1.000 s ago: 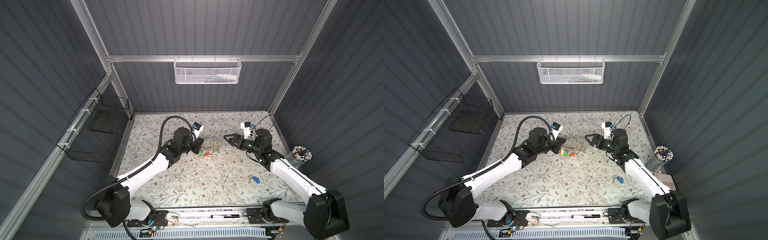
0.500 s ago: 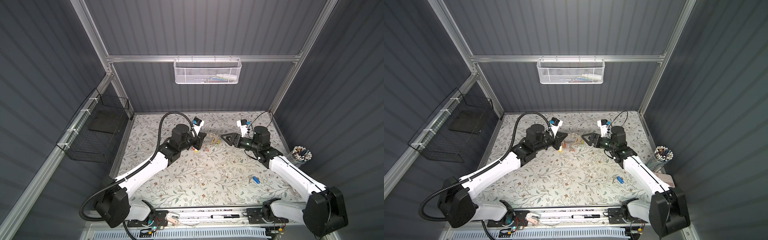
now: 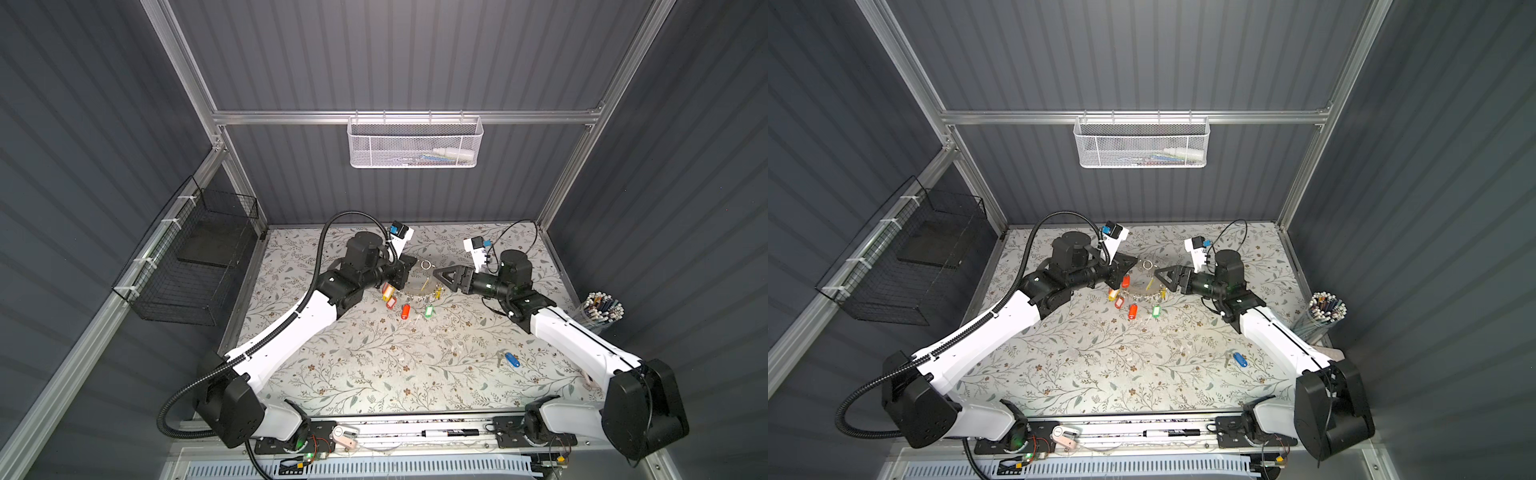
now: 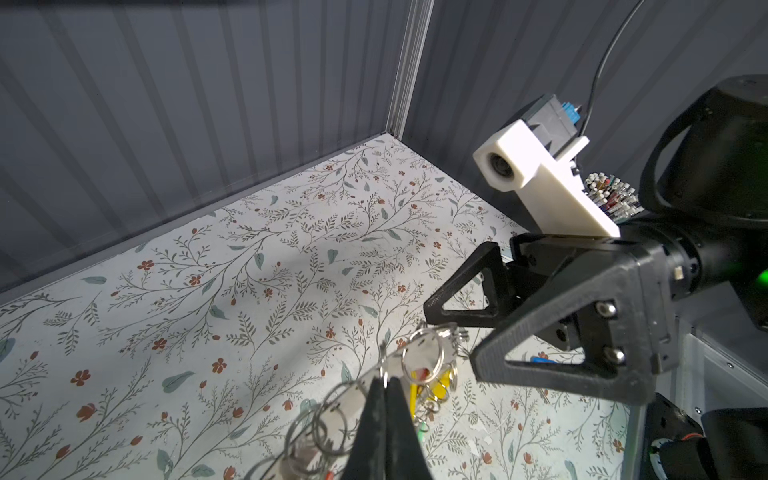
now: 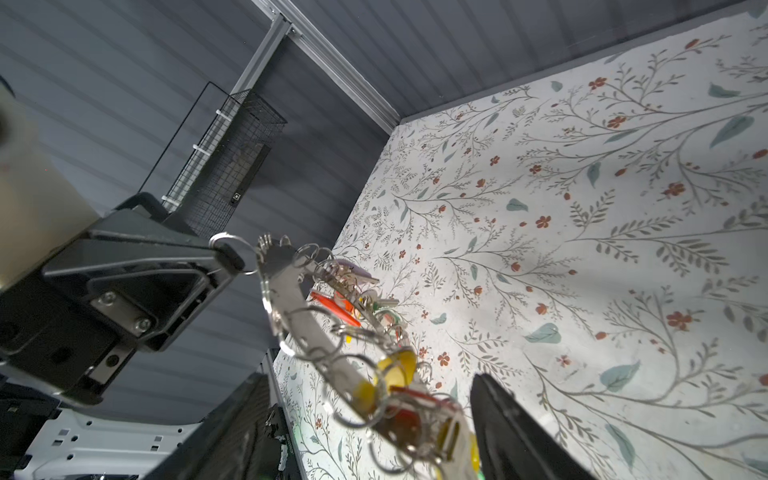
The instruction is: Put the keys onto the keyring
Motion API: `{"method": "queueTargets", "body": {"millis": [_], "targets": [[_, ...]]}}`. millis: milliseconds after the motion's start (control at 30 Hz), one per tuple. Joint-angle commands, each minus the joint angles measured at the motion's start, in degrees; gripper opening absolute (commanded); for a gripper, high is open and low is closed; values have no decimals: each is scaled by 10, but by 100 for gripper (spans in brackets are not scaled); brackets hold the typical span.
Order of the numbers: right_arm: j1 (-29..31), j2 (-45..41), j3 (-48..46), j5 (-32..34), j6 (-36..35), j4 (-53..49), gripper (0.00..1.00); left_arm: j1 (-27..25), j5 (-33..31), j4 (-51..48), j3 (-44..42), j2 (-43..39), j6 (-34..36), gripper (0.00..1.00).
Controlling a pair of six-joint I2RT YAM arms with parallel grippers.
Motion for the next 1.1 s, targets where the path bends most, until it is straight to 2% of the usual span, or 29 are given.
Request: {"method": "queueTargets", "body": {"millis": [0, 133, 233, 533, 767, 1067], "targets": [[21, -2, -4, -18, -7, 39, 77, -3, 0, -40, 51, 14, -11, 0], [43, -5, 1, 11, -33, 12, 71, -3, 5, -54, 78, 21, -17, 0], [45, -7, -5, 16, -33, 20, 63, -3, 4, -57, 83, 21, -22, 0], [51, -17, -6, 63, -49, -4, 48, -3, 18, -84, 112, 24, -25, 0], [65, -28, -8, 78, -66, -8, 48, -5, 26, -103, 128, 33, -30, 0], [80, -35, -11, 95, -86, -13, 32, -6, 22, -123, 148, 43, -38, 0]]}}
